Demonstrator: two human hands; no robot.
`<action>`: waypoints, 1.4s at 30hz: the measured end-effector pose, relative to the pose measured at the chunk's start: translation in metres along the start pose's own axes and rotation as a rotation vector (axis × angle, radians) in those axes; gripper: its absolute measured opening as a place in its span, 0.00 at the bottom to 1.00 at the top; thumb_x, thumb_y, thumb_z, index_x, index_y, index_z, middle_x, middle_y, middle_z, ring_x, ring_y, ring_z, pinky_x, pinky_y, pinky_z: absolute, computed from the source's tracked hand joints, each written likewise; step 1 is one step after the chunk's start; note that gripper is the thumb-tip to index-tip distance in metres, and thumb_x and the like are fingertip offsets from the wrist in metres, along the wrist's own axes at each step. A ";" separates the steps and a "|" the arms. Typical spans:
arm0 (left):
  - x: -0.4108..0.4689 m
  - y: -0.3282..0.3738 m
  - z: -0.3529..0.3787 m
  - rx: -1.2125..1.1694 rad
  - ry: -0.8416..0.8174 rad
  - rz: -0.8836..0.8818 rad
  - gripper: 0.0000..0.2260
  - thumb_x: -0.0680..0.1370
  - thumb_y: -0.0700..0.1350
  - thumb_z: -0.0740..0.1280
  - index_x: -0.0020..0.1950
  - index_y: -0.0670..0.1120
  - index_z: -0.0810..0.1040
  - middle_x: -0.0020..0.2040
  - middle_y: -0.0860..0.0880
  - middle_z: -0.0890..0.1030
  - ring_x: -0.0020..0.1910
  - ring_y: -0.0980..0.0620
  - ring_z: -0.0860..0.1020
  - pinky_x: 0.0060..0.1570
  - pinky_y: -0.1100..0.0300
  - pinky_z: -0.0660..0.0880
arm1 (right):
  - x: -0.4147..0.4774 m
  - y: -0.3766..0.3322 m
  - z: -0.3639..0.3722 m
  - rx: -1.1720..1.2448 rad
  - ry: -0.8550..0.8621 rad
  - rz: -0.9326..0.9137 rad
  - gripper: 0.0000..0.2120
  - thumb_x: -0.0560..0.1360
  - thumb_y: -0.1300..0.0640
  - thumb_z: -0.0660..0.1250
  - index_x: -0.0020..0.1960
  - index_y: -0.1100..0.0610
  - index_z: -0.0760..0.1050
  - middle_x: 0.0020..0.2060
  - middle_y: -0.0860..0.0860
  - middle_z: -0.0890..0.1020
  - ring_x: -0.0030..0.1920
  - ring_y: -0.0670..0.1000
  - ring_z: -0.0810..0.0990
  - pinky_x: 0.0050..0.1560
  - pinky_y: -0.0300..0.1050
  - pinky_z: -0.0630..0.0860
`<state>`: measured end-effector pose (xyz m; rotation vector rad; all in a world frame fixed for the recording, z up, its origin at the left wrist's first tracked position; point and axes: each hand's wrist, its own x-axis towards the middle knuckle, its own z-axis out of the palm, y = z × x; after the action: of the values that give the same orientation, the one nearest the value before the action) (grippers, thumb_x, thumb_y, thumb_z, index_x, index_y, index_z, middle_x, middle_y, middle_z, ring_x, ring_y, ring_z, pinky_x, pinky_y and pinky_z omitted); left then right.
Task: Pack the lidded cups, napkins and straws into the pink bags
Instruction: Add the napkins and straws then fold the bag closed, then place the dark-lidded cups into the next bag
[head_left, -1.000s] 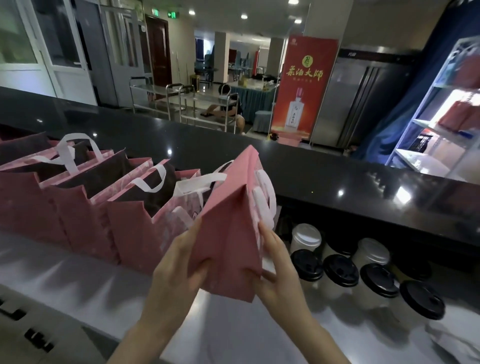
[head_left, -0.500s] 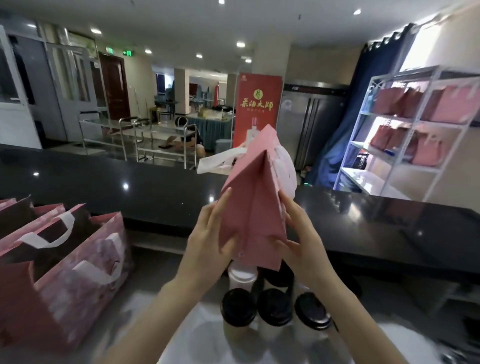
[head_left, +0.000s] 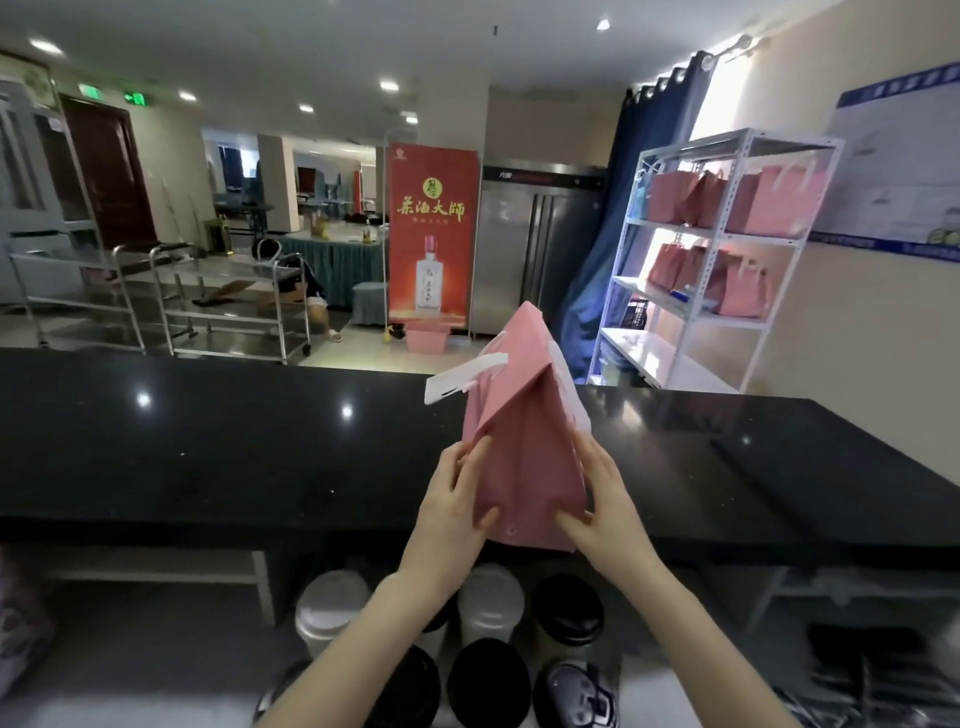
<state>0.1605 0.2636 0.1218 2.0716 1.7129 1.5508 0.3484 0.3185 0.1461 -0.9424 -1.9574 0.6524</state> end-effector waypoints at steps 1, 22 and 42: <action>0.006 0.000 0.009 0.011 0.003 -0.002 0.38 0.72 0.35 0.72 0.77 0.51 0.59 0.69 0.50 0.64 0.65 0.52 0.71 0.66 0.60 0.70 | 0.005 0.007 -0.003 -0.022 -0.016 0.019 0.49 0.67 0.70 0.69 0.74 0.35 0.50 0.73 0.45 0.57 0.74 0.48 0.58 0.63 0.55 0.74; 0.091 -0.026 0.071 0.189 -0.112 -0.087 0.36 0.77 0.45 0.69 0.79 0.52 0.52 0.74 0.49 0.58 0.68 0.49 0.67 0.62 0.52 0.72 | 0.080 0.059 -0.015 -0.241 0.049 0.106 0.55 0.69 0.69 0.68 0.71 0.28 0.37 0.76 0.45 0.49 0.69 0.57 0.66 0.59 0.45 0.70; -0.145 -0.052 -0.213 0.390 0.338 -0.249 0.21 0.72 0.39 0.74 0.63 0.50 0.77 0.50 0.56 0.78 0.50 0.58 0.77 0.52 0.63 0.74 | -0.034 -0.129 0.209 -0.072 -0.275 -0.402 0.22 0.74 0.60 0.69 0.66 0.48 0.71 0.71 0.45 0.63 0.69 0.44 0.65 0.68 0.44 0.68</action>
<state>-0.0072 0.0622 0.1045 1.7042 2.4576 1.6670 0.1338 0.1974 0.1187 -0.4916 -2.3403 0.4991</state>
